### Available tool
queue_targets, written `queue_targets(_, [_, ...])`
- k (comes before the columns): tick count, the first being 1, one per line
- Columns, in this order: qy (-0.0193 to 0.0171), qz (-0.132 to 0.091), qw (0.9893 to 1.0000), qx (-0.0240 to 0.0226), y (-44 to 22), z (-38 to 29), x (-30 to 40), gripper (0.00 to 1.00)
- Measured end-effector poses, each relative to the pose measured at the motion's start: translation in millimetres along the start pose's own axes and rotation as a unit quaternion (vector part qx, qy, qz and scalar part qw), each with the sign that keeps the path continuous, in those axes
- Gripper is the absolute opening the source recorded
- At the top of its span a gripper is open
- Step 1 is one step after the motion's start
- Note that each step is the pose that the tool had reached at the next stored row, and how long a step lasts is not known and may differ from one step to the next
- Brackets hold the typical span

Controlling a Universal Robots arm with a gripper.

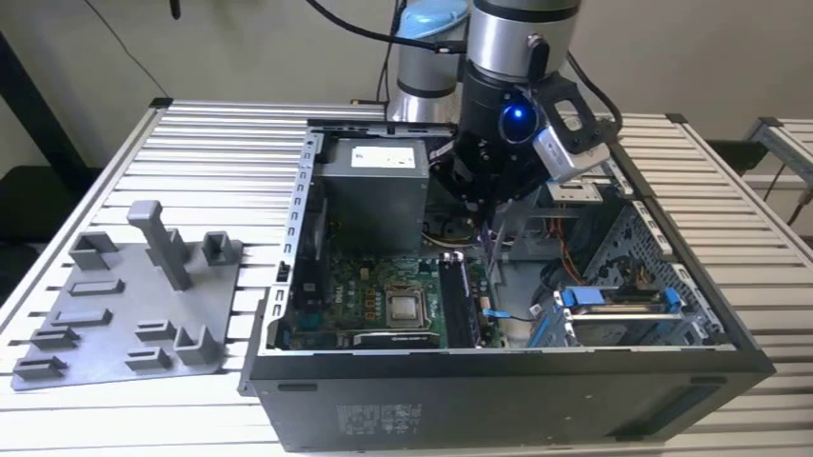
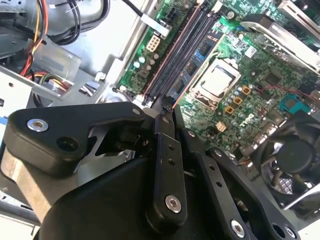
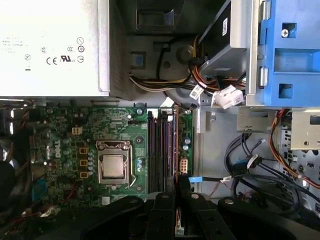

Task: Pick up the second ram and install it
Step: 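Insert the second ram into the second slot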

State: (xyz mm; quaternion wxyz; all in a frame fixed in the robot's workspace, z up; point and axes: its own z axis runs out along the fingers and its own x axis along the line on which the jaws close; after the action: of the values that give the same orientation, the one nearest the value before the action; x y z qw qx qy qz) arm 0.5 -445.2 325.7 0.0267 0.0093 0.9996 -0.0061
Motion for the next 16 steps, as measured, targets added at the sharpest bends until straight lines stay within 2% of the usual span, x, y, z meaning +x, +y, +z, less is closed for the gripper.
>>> queue_targets(16, [-0.001, 0.0, 1.0, -0.0001, 3.1, 28.8, 1.6, 0.14])
